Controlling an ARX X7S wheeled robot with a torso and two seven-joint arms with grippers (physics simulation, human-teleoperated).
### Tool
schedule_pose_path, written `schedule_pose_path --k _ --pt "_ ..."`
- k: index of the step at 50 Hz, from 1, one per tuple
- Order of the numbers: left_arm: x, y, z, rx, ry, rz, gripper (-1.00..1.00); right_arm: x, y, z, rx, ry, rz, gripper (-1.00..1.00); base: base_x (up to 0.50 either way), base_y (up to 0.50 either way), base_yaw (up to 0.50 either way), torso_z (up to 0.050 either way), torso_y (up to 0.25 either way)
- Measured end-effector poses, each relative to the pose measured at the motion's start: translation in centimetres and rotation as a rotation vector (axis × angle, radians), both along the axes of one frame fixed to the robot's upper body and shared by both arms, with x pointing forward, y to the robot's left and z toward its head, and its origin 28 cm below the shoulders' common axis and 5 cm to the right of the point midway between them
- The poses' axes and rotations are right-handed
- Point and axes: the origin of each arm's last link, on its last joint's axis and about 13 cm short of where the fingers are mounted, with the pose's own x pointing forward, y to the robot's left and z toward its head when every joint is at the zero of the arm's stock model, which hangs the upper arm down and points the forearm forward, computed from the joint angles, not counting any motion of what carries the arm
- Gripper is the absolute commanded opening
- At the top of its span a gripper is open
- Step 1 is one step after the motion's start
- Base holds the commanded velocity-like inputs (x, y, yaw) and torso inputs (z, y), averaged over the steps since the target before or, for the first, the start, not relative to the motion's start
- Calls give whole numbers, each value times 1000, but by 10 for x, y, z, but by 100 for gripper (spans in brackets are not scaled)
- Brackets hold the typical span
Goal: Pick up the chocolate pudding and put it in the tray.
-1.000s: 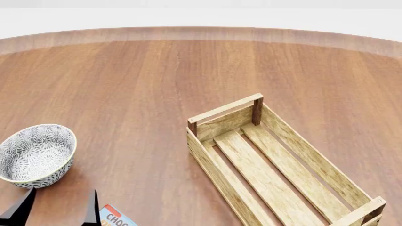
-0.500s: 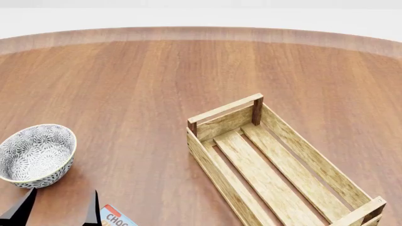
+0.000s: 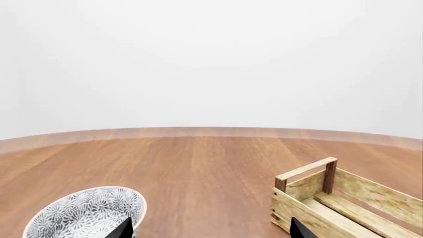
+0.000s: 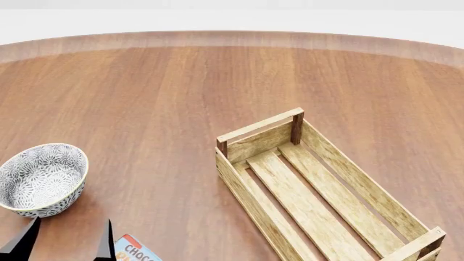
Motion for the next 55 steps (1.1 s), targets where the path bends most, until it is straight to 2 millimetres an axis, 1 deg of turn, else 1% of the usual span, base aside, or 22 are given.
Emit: schedule_pose_path --k 12,21,38,55 --pt "0 0 1 1 -1 -2 100 0 -2 0 11 7 -12 -100 0 0 0 0 0" --pt "0 0 1 2 -2 -4 100 3 -8 3 16 -1 -50 -100 0 0 0 0 0" --pt "-1 1 0 -3 1 0 100 14 -23 27 15 -65 -135 -100 0 0 0 0 0" --pt "0 1 -2 -3 4 3 100 30 -35 56 17 -141 -204 -100 0 0 0 0 0"
